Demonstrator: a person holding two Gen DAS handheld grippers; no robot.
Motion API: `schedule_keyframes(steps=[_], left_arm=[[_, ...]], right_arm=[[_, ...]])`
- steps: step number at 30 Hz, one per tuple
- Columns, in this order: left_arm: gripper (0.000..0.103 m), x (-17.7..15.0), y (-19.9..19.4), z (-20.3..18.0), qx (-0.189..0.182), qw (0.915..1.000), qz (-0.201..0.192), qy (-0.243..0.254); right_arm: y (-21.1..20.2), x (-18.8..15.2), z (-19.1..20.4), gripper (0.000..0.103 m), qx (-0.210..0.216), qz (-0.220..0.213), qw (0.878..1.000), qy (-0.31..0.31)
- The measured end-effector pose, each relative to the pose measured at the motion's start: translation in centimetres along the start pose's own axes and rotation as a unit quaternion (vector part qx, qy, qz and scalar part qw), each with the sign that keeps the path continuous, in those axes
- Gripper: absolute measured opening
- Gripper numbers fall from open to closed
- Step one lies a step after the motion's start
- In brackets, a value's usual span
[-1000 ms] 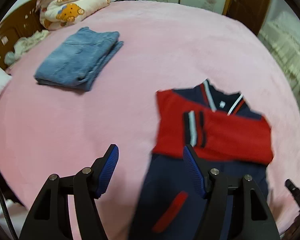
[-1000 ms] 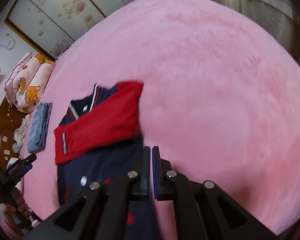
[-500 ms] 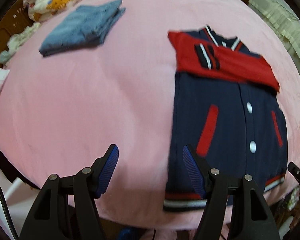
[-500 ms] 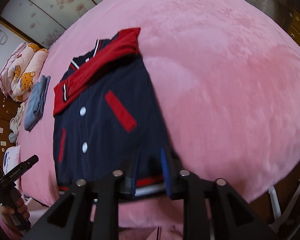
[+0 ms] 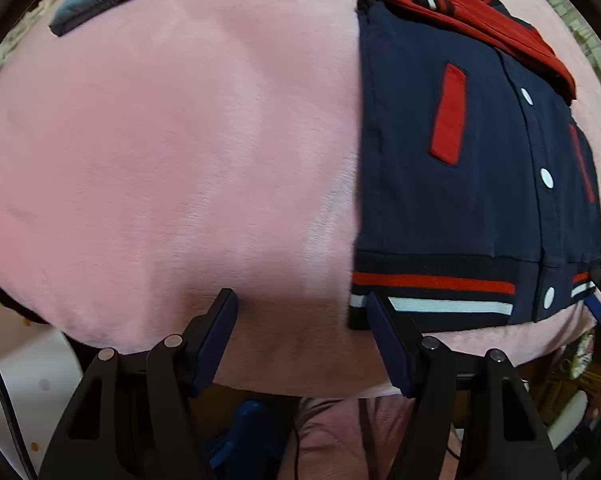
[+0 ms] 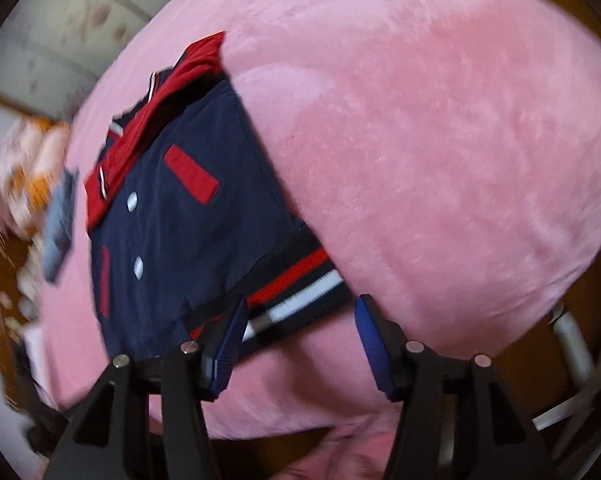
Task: Fold large clothes
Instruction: 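Move both tools to the striped hem and grasp it, then lift the hem with both tools and fold it toward the collar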
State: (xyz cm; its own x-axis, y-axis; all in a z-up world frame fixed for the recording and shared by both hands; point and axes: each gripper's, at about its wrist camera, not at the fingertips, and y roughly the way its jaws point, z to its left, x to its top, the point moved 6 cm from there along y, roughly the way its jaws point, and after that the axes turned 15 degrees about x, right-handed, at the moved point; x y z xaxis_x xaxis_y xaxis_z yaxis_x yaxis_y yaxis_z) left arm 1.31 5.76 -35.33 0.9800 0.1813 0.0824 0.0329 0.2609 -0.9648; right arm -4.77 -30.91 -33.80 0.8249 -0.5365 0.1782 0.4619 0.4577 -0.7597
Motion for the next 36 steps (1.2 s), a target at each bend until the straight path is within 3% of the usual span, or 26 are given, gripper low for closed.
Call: schedule_keyframes(steps=[4,7,9,11,14,16,18,19,25,32,36], left_arm=[[0.066,-0.3,0.5,0.2,-0.027,0.9995,0.006,-0.013],[0.065,-0.4,1.2,0.5,-0.079,0.9956,0.030,-0.038],[0.065,-0.3,1.5,0.8,-0.119,0.9901,0.045,-0.059],[0.065,-0.3,1.6,1.0,-0.173,0.9795,0.058,-0.085],[0.065,-0.4,1.7,1.2,-0.219,0.9692,0.055,-0.098],[0.062,-0.8,1.9,0.6,-0.230,0.9678,0.049,-0.089],[0.054,-0.9,2.2,0.3,-0.232,0.9679,0.050,-0.082],[0.050,-0.9,2.2,0.2,-0.236,0.9674,0.050,-0.078],[0.013,0.5,2.8,-0.3,-0.269,0.9589,0.054,-0.072],[0.011,0.7,0.6,0.1,-0.275,0.9581,0.037,-0.073],[0.010,1.4,-1.7,0.8,-0.336,0.9354,0.017,-0.109]], right_arm=[[0.6,0.6,-1.4,0.058,0.034,-0.023,0.996,0.076],[0.5,0.8,-1.9,0.058,0.049,-0.043,0.991,0.117],[0.5,0.7,-1.8,0.058,0.047,-0.046,0.991,0.119],[0.6,0.7,-1.3,0.055,0.040,-0.039,0.993,0.102],[0.7,0.7,-0.5,0.044,0.026,-0.023,0.997,0.068],[0.8,0.5,-0.2,0.036,0.027,-0.016,0.998,0.056],[0.8,0.4,0.2,0.018,0.042,-0.013,0.998,0.054],[0.9,0.4,0.4,0.014,0.048,-0.012,0.997,0.056],[1.2,-0.1,2.3,0.012,0.066,-0.029,0.996,0.043],[0.5,-0.2,5.1,0.011,0.096,-0.066,0.992,0.049],[-0.5,1.0,8.3,0.011,0.163,-0.079,0.982,0.056]])
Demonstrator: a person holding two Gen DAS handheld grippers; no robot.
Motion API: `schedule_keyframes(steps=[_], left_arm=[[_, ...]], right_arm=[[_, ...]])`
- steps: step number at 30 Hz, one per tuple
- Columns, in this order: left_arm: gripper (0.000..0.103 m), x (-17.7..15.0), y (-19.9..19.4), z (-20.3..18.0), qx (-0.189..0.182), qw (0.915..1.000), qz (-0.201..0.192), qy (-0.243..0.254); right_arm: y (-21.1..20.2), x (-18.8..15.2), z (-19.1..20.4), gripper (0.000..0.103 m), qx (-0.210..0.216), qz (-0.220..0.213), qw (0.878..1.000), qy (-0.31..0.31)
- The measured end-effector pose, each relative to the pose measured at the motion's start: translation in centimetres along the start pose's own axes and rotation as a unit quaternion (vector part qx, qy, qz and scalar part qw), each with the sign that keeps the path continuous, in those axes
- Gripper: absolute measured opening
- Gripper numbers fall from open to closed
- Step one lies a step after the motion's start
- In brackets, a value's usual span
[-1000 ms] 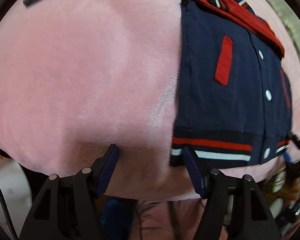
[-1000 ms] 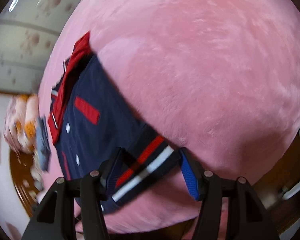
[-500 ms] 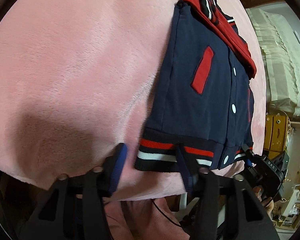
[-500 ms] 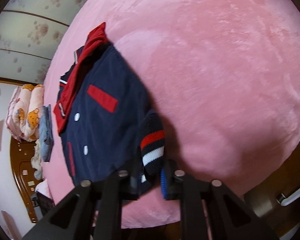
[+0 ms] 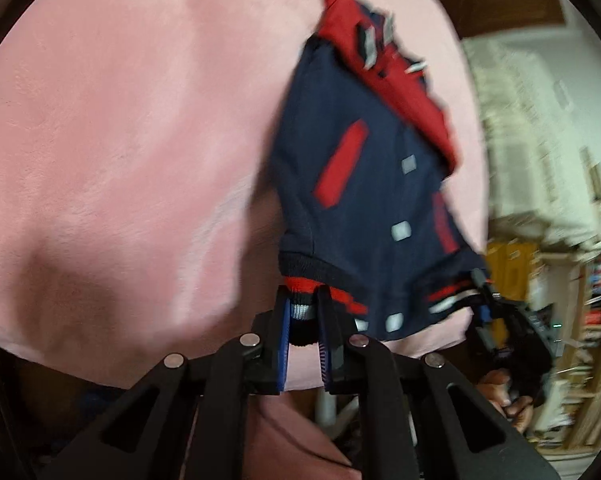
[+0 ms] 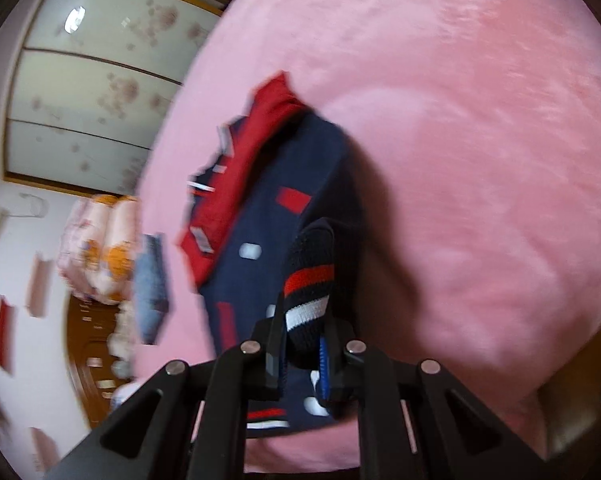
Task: Fold large clothes
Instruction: 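Lift the hem with both tools and fold it toward the collar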
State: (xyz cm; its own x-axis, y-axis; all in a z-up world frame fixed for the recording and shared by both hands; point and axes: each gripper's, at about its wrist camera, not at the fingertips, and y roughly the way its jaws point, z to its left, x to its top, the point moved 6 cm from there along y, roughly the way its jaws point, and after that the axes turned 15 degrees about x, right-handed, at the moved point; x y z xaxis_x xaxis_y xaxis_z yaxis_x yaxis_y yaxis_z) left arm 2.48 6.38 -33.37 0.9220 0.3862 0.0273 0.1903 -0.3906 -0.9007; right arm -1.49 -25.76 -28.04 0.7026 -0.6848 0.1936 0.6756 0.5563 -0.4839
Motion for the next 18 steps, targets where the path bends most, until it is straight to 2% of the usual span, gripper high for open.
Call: schedule_keyframes(steps=[4,7,12,15,18], left_arm=[[0.008,2.0,-2.7,-1.5,-0.063,0.9969,-0.036,-0.031],[0.005,4.5,-4.6,-2.8,-0.111,0.9894,-0.064,-0.068],[0.005,9.8,-8.0,-5.0,-0.133,0.9788,-0.124,-0.095],[0.005,12.9,-9.5,-5.8,-0.146,0.9714,-0.149,-0.113],[0.005,16.4,-10.7,-6.4,-0.145,0.9637,-0.182,-0.131]], right_arm=[[1.3,1.2,3.5,0.011,0.031,0.008,0.999,-0.018],[2.5,2.5,6.2,0.011,0.068,0.014,0.997,-0.031],[4.2,6.5,9.7,0.010,0.114,0.009,0.993,-0.042],[4.8,9.4,10.8,0.010,0.133,0.003,0.991,-0.030],[5.1,12.3,11.2,0.010,0.141,-0.003,0.990,-0.017]])
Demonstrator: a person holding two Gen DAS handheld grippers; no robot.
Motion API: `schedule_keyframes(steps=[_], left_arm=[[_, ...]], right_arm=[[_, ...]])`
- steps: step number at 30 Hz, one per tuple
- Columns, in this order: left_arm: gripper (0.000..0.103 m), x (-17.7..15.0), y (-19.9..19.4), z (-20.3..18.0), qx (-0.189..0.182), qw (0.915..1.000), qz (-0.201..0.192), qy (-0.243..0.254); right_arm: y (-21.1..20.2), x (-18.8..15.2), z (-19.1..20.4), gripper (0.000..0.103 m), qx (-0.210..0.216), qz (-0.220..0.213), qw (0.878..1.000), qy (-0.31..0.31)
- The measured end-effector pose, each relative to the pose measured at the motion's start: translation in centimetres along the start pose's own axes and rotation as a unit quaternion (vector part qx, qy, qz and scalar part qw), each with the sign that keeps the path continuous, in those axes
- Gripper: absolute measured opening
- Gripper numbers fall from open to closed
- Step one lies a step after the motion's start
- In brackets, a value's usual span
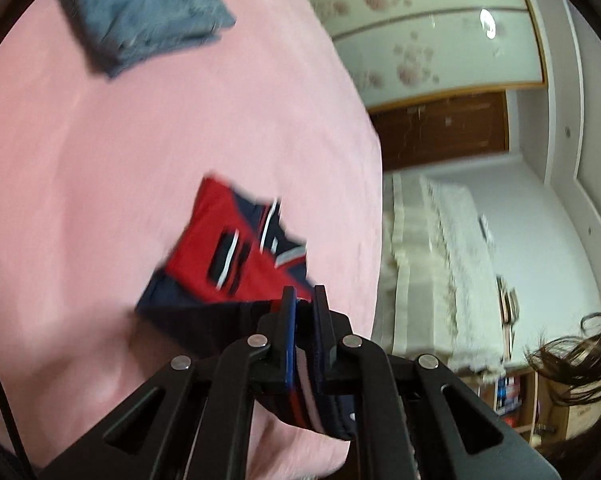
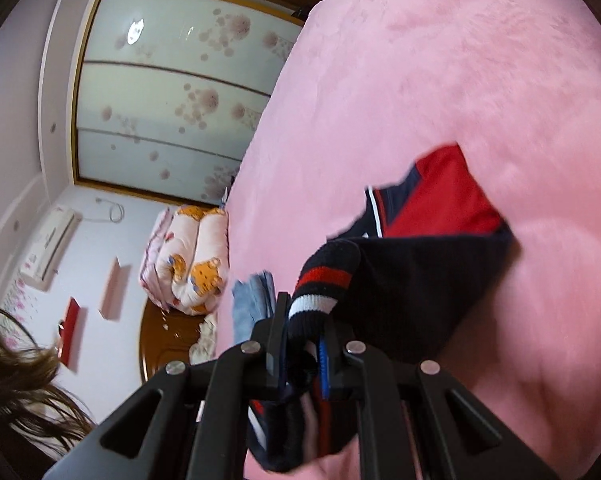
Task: Fold large clothes
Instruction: 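Lift the hem with both tools and fold it toward the collar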
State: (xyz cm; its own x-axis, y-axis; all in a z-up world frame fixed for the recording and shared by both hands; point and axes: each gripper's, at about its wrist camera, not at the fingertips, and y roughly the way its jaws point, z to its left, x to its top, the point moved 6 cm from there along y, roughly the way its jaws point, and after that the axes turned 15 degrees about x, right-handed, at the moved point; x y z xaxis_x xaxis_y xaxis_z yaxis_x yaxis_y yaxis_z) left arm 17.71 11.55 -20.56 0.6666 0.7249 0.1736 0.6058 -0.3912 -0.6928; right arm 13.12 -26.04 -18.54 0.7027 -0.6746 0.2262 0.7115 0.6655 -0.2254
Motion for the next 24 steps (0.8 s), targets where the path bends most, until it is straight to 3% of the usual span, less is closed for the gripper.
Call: schedule_keyframes(steps=[6,11,15,20,22,24], left_arm=[[0.005,4.9,3.0,-1.4,0.043,0.9974,-0.052,-0.025],[0.004,7.3,7.9,-1.3,0.074,0.9944,-0.057,-0.049],[0.004,8.7,11.9,-1.4,0.112,0.9912,-0.061,-0.038],[0.005,9.8,14.5,-1.7,0.153,0.9868,-0.048,-0.025],[0.010,10.1,14.6,-2.0,0.167,0.9850,-0.041,-0.013],[0.014,10.2,14.8,-2.1,0.186,0.9821,-0.033,0.008]], right_arm=[[2.3,5.3,-1.7,0.011,-0.039,0.018,0.999,0.006],[5.3,8.1,-4.9,0.011,-0.080,0.045,0.996,0.021],[8.4,9.7,-7.5,0.011,-0.107,0.069,0.992,0.020],[10.7,10.8,-10.0,0.019,-0.139,0.100,0.984,0.038],[11.0,11.1,-10.3,0.023,-0.137,0.105,0.984,0.043],[10.8,11.6,-10.1,0.036,-0.136,0.103,0.985,0.034]])
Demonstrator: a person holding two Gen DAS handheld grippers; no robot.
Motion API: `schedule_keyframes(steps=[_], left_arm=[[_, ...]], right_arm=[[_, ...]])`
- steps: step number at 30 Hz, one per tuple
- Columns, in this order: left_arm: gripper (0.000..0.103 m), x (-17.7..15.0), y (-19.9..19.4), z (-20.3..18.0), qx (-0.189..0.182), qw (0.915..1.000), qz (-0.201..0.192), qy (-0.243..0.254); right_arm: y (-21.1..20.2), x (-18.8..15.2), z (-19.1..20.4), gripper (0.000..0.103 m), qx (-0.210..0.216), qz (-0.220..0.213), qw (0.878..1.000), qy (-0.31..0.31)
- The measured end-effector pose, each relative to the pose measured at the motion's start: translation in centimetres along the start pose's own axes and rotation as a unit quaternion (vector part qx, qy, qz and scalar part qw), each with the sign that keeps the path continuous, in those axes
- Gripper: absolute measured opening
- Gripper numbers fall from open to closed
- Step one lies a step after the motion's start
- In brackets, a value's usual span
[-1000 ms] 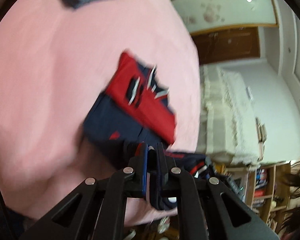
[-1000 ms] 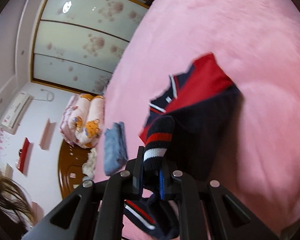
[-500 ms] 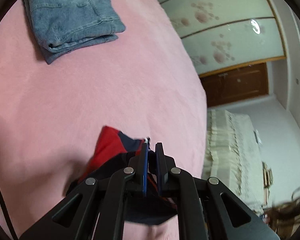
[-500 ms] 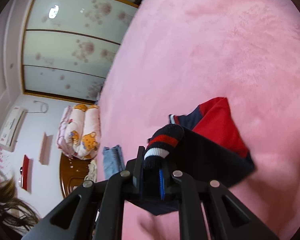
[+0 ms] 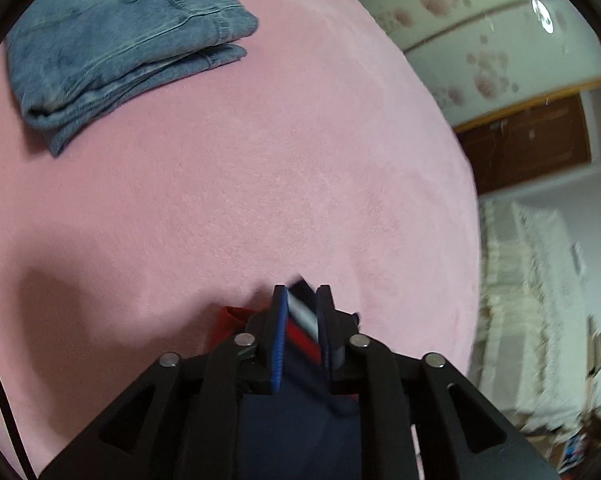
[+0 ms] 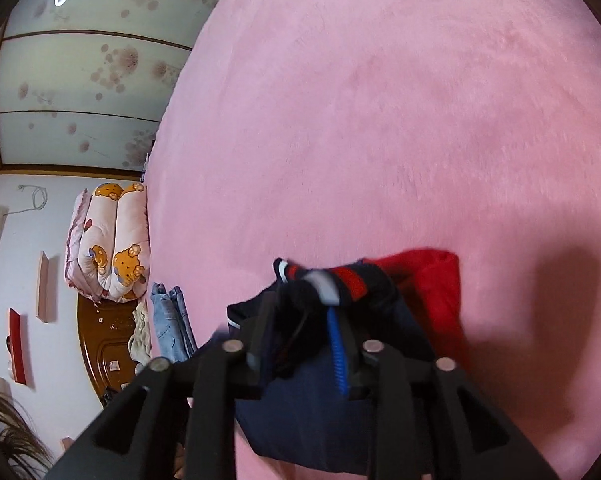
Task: Fold large clothes
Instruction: 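Lift the hem with both tools and fold it toward the collar, then lay the folded hem onto the collar with both tools and flatten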
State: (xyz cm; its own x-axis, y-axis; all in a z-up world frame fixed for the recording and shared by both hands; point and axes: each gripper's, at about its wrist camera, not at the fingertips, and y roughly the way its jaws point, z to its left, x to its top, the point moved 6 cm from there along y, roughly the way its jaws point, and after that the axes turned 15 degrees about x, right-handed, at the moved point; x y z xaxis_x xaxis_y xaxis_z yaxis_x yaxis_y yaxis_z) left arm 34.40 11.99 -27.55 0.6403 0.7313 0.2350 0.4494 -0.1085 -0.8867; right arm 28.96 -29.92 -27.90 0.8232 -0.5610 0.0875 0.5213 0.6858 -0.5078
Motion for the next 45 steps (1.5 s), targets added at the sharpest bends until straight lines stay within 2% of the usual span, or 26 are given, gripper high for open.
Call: schedule_keyframes(steps=[2,4,6,9,12,17,20,23,24,25,26,27,32,35,37,39,41,43,45], left_arm=[[0.017,-0.1,-0.1,-0.1,0.026,0.9994,0.005,0.022],[0.026,-0.6,-0.2,0.2,0.039,0.9986,0.012,0.034],[0.029,-1.3,-0.2,0.5,0.050,0.9974,0.022,0.048],[0.030,-2.8,0.3,1.5,0.087,0.9920,0.049,0.077],[0.030,-4.8,0.7,2.5,0.106,0.9863,0.081,0.098],[0.030,-7.2,1.6,4.6,0.149,0.9736,0.112,0.133],[0.030,-8.4,2.0,5.7,0.136,0.9736,0.132,0.127],[0.030,-9.1,2.4,6.5,0.115,0.9755,0.148,0.116],[0.029,-9.3,2.6,6.6,0.107,0.9753,0.151,0.120],[0.024,-9.5,2.7,6.5,0.102,0.9748,0.153,0.126],[0.021,-9.6,2.8,6.4,0.102,0.9742,0.153,0.130],[0.017,-9.7,2.8,6.4,0.105,0.9730,0.151,0.139],[0.013,-9.7,2.3,5.5,0.110,0.9704,0.144,0.160],[0.013,-9.7,2.3,5.8,0.105,0.9726,0.145,0.148],[0.013,-9.7,2.1,5.7,0.102,0.9747,0.132,0.148],[0.014,-9.7,1.0,5.4,0.111,0.9741,0.104,0.168],[0.014,-9.7,0.1,4.7,0.119,0.9714,0.075,0.191],[0.014,-10.2,-1.6,3.8,0.114,0.9668,0.050,0.223],[0.014,-10.9,-3.0,2.4,0.091,0.9640,0.038,0.247]], right_arm=[[-0.6,0.5,0.3,0.040,-0.015,-0.012,1.000,-0.020],[-1.3,0.8,0.7,0.041,-0.032,-0.018,0.998,-0.047],[-1.9,0.5,0.7,0.041,-0.045,-0.012,0.997,-0.060],[-2.8,-0.4,0.2,0.041,-0.064,0.003,0.995,-0.071],[-3.5,-1.8,-0.7,0.041,-0.087,0.023,0.993,-0.073],[-3.7,-4.6,-2.4,0.041,-0.107,0.053,0.991,-0.064],[-3.5,-6.2,-3.7,0.041,-0.136,0.061,0.987,-0.064],[-3.1,-7.3,-4.1,0.041,-0.148,0.065,0.984,-0.071],[-3.2,-7.5,-3.9,0.037,-0.154,0.057,0.983,-0.085],[-3.3,-7.6,-3.8,0.031,-0.159,0.050,0.982,-0.092],[-3.4,-7.6,-3.7,0.017,-0.165,0.045,0.980,-0.098],[-3.5,-7.8,-3.7,0.009,-0.162,0.041,0.981,-0.098],[-4.7,-8.3,-4.6,0.005,-0.154,0.025,0.985,-0.077],[-5.0,-8.8,-5.1,0.005,-0.161,0.020,0.984,-0.068],[-5.5,-9.3,-5.4,0.005,-0.160,0.010,0.985,-0.058],[-5.7,-9.7,-4.4,0.006,-0.172,0.004,0.982,-0.084],[-6.3,-10.4,-2.3,0.009,-0.198,-0.008,0.969,-0.144],[-6.6,-11.2,-0.2,0.009,-0.193,-0.018,0.962,-0.192],[-6.0,-12.2,1.8,0.009,-0.172,-0.008,0.956,-0.237]])
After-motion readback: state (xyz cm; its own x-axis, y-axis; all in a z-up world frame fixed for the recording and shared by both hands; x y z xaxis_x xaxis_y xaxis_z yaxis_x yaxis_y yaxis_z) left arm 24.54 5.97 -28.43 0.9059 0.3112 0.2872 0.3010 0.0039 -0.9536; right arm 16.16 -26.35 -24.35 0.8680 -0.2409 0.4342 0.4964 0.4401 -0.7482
